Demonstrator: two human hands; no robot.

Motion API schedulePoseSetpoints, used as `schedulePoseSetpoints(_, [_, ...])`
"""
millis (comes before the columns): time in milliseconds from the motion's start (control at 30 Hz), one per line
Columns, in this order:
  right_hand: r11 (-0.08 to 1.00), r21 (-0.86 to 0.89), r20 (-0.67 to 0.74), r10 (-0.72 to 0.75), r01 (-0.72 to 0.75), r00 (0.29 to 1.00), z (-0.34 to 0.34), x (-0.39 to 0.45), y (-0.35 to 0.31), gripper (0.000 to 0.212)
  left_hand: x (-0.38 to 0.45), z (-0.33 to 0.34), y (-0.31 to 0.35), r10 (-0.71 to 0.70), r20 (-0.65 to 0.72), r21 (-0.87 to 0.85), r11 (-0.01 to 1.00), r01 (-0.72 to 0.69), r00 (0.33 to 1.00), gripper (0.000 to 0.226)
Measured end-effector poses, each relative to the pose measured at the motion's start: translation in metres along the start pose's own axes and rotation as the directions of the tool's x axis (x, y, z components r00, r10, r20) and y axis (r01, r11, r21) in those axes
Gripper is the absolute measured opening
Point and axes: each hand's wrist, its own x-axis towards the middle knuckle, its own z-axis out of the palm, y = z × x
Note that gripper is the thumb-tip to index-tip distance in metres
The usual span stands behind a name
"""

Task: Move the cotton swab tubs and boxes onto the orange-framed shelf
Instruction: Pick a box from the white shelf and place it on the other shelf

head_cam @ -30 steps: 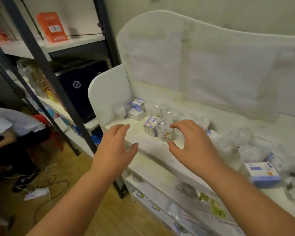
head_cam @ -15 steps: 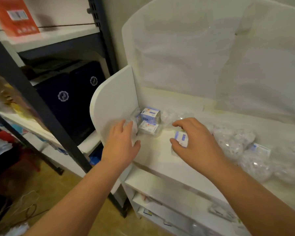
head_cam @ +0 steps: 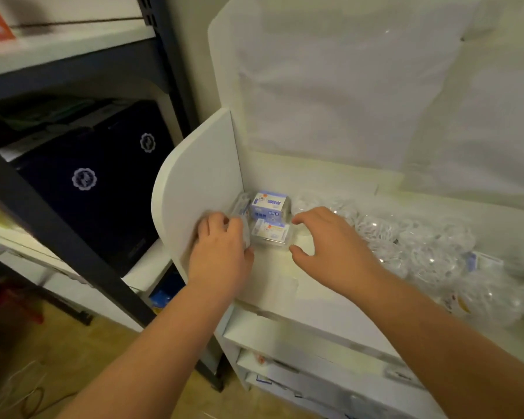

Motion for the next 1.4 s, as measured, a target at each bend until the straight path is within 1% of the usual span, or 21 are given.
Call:
schedulePoseSetpoints(100, [0.998,-0.058,0.070,0.022,-0.018,0.997,0.008,0.014,0.000,0.050,-0.001,0.002,0.000,0.013,0.039,-0.094,0.995,-0.009,0.999,0.035])
schedulePoseSetpoints(200, [0.992,-0.124,0.132,0.041,-0.024,0.990,0.019,0.026,-0.001,0.053,0.001,0.000,-0.001,-0.018,0.126,-0.233,0.971,0.047,0.992,0.032])
schedulePoseSetpoints(300, [0.983,-0.185,0.192,0.037,0.000,0.981,0.030,0.036,-0.005,0.047,0.000,-0.005,-0.002,-0.028,0.155,-0.294,0.953,0.074,0.988,0.039])
schedulePoseSetpoints(400, [0.970,-0.241,0.243,0.043,0.017,0.969,0.038,0.043,-0.010,0.038,-0.006,-0.013,-0.002,-0.009,0.172,-0.353,0.933,0.070,0.985,0.043])
schedulePoseSetpoints(500, [0.961,-0.276,0.245,0.054,0.016,0.968,0.044,0.049,-0.013,0.033,-0.013,-0.020,-0.003,0.025,0.145,-0.390,0.920,0.034,0.989,0.046])
schedulePoseSetpoints(633, [0.953,-0.303,0.236,0.085,-0.009,0.968,0.045,0.056,-0.017,0.043,-0.016,-0.030,-0.005,0.045,0.095,-0.427,0.904,0.000,0.994,0.048])
schedulePoseSetpoints(700, [0.957,-0.288,0.248,0.124,-0.049,0.961,0.048,0.059,-0.017,0.048,-0.017,-0.036,-0.007,0.049,0.077,-0.445,0.896,-0.010,0.996,0.049])
schedulePoseSetpoints(800, [0.965,-0.249,0.267,0.156,-0.088,0.951,0.048,0.058,-0.021,0.042,-0.019,-0.044,-0.009,0.063,0.060,-0.457,0.889,-0.028,0.996,0.048])
schedulePoseSetpoints(833, [0.968,-0.236,0.268,0.153,-0.089,0.951,0.048,0.056,-0.023,0.043,-0.019,-0.045,-0.009,0.065,0.060,-0.461,0.887,-0.030,0.996,0.048])
schedulePoseSetpoints(933, [0.981,-0.166,0.273,0.146,-0.103,0.951,0.045,0.046,-0.027,0.053,-0.022,-0.049,-0.011,0.071,0.050,-0.474,0.880,-0.039,0.996,0.048])
schedulePoseSetpoints(1000, [0.987,-0.108,0.253,0.145,-0.121,0.957,0.041,0.041,-0.030,0.055,-0.024,-0.052,-0.012,0.067,0.036,-0.488,0.872,-0.041,0.997,0.048])
schedulePoseSetpoints(1100, [0.992,-0.077,0.138,0.114,-0.104,0.984,0.028,0.037,-0.031,0.057,-0.025,-0.061,-0.014,0.045,-0.001,-0.500,0.865,-0.040,0.999,0.047])
schedulePoseSetpoints(1133, [0.993,-0.017,0.105,0.122,-0.121,0.987,0.021,0.035,-0.033,0.057,-0.025,-0.064,-0.015,0.038,-0.015,-0.499,0.866,-0.040,0.999,0.047])
schedulePoseSetpoints(1200, [0.969,0.185,0.057,0.153,-0.161,0.987,0.003,0.030,-0.032,0.054,-0.025,-0.072,-0.012,0.035,-0.035,-0.502,0.864,-0.048,0.999,0.046])
schedulePoseSetpoints(1267, [0.923,0.345,0.010,0.178,-0.170,0.984,-0.015,0.019,-0.029,0.052,-0.026,-0.078,-0.004,0.041,-0.045,-0.501,0.864,-0.058,0.998,0.046])
schedulePoseSetpoints(1333, [0.871,0.464,-0.039,0.205,-0.164,0.978,-0.032,0.002,-0.027,0.051,-0.028,-0.083,0.007,0.055,-0.048,-0.504,0.861,-0.072,0.997,0.046])
schedulePoseSetpoints(1400, [0.804,0.569,-0.085,0.264,-0.171,0.961,-0.047,-0.017,-0.023,0.043,-0.032,-0.087,0.022,0.083,-0.047,-0.511,0.854,-0.096,0.995,0.048])
